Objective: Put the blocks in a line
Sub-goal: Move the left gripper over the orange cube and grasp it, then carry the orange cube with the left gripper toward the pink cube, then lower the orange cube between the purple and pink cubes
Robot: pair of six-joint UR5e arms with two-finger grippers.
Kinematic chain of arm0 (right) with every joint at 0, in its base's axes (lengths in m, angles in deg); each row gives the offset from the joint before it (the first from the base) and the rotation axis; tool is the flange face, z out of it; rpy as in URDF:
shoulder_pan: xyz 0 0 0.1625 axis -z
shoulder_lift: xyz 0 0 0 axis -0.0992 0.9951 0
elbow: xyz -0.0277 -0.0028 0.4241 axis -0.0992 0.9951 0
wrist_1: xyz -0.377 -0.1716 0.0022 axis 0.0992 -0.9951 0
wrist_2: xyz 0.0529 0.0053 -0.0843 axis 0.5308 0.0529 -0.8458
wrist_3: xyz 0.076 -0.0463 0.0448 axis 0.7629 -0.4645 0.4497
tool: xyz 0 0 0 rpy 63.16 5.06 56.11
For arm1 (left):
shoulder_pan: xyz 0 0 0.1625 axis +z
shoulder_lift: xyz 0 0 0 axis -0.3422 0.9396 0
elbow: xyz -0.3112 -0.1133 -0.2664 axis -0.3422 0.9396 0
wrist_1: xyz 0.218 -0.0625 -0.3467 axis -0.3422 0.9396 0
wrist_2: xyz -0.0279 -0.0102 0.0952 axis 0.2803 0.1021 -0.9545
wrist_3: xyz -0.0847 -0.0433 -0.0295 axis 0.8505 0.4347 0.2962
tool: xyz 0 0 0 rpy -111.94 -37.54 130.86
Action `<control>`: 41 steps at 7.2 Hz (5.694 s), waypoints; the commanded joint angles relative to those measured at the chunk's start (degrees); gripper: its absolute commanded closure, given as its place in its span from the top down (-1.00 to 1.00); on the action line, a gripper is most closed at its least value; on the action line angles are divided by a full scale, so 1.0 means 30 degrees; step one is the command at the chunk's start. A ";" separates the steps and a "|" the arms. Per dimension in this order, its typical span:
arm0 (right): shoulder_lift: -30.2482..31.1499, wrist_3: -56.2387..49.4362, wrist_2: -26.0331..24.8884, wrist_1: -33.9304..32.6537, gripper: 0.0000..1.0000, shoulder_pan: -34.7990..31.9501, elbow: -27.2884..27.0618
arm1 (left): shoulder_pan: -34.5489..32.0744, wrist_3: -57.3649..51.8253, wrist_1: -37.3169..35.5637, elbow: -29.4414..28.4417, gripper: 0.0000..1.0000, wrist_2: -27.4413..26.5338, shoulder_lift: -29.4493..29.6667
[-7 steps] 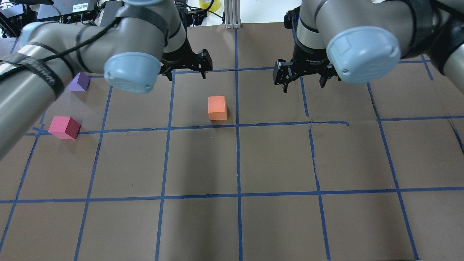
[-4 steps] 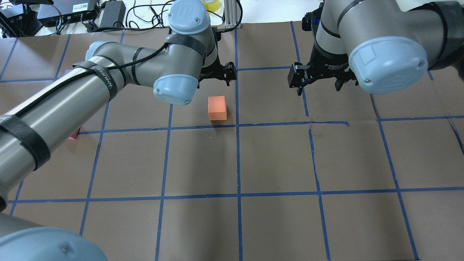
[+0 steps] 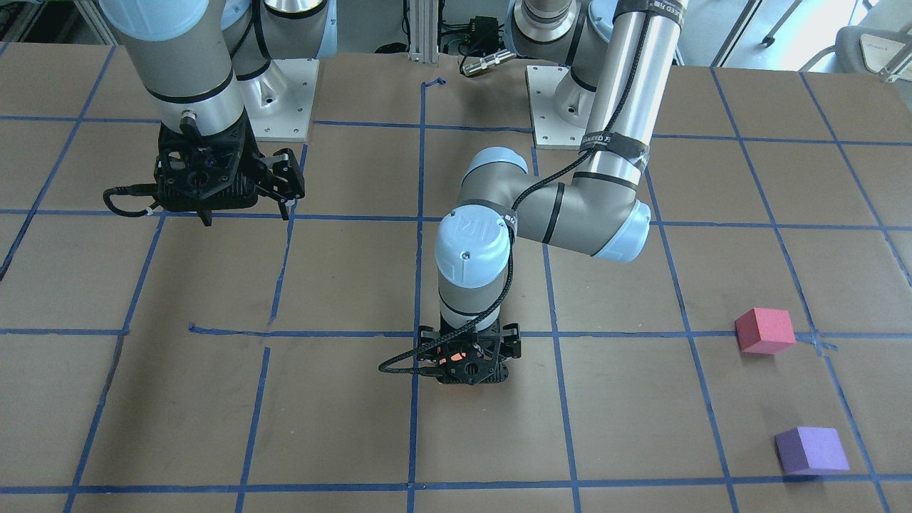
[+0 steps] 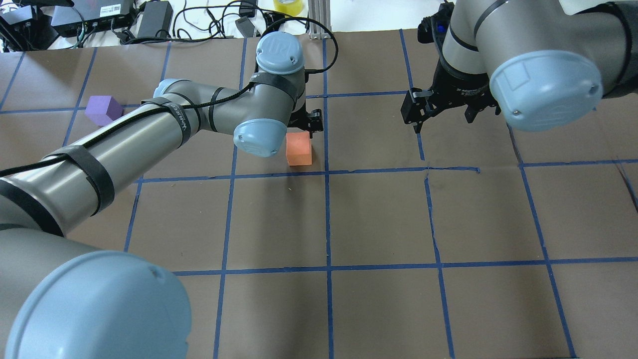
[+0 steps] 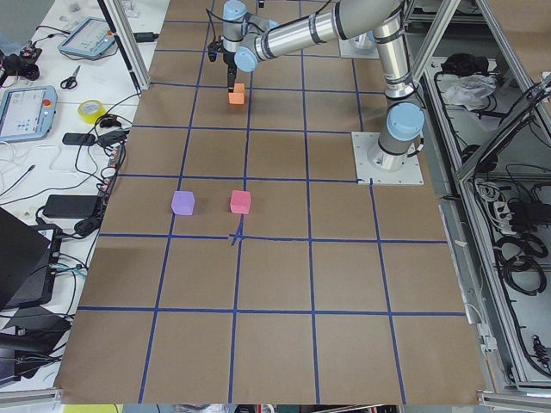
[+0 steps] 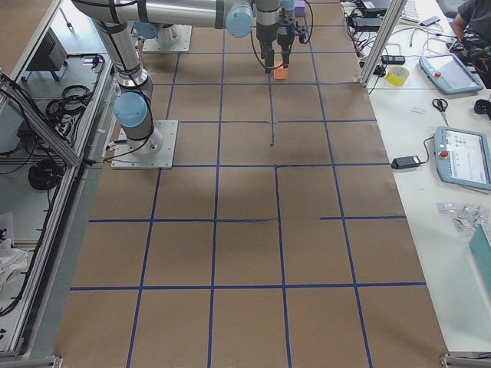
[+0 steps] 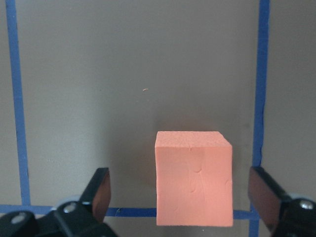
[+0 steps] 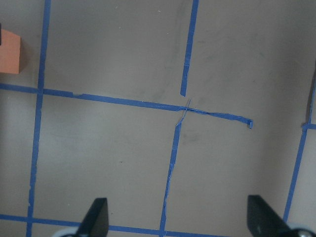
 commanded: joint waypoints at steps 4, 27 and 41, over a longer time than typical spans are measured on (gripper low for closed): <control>0.0993 0.1945 -0.0008 -0.0131 1.00 0.0000 0.0237 | 0.0028 -0.1164 -0.4064 0.0156 -0.60 -0.0155 0.0842; 0.1819 0.3737 0.0432 0.1187 1.00 0.0028 0.0002 | 0.7833 -0.2442 -0.0471 0.2119 -1.00 0.1219 -0.4222; 0.1819 0.3561 -0.0800 0.1099 1.00 0.0029 0.0002 | 1.6406 -1.0344 -0.0283 0.0976 -1.00 0.3244 -0.0362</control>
